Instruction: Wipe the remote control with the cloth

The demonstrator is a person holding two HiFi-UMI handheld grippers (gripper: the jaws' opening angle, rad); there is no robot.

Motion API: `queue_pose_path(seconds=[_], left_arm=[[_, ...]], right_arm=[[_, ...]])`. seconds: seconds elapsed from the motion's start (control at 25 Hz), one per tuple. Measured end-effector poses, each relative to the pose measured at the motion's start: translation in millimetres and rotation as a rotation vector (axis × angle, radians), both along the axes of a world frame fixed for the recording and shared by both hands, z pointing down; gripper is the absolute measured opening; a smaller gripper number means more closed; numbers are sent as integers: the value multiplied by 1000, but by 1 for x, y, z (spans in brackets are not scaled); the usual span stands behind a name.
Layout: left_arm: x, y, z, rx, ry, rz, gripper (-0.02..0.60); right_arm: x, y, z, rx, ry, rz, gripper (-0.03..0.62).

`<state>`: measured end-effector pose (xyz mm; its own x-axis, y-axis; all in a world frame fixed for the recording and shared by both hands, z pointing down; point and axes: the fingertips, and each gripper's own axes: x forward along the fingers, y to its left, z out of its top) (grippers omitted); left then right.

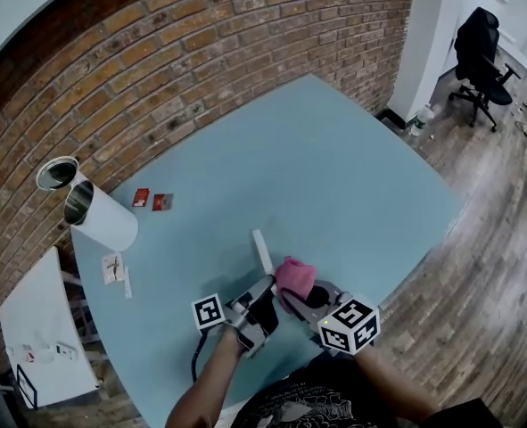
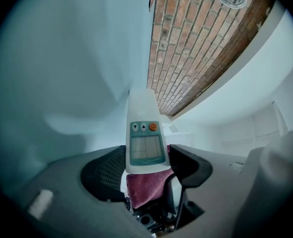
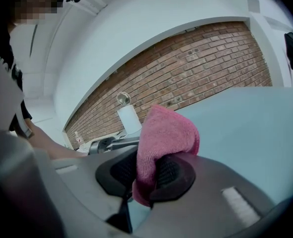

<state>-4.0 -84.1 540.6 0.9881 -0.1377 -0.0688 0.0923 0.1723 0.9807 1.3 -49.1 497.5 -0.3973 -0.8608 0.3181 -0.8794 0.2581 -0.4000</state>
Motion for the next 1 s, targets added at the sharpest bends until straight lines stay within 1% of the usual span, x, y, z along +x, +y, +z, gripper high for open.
queue_pose_path(seconds=[0.24, 0.32, 0.4, 0.48, 0.6, 0.72, 1.0], left_arm=[[2, 0, -2, -14, -9, -22, 270], [0, 1, -2, -4, -23, -1, 270], [-5, 2, 1, 33, -65, 53, 268], [-11, 3, 5, 94, -128, 133, 269], [-20, 3, 7, 202, -209, 247, 268], [-33, 0, 15, 326, -315, 361, 268], [-50, 4, 23, 617, -567, 657, 270]], right_arm=[[-17, 4, -3, 25, 27, -8, 64], [-19, 5, -3, 26, 8, -11, 64], [-14, 5, -4, 27, -32, 0, 64], [-5, 4, -2, 19, -59, 21, 64], [3, 2, 8, -26, -73, 27, 64], [1, 0, 17, -62, -76, -3, 64], [3, -3, 22, -81, -102, -86, 64]])
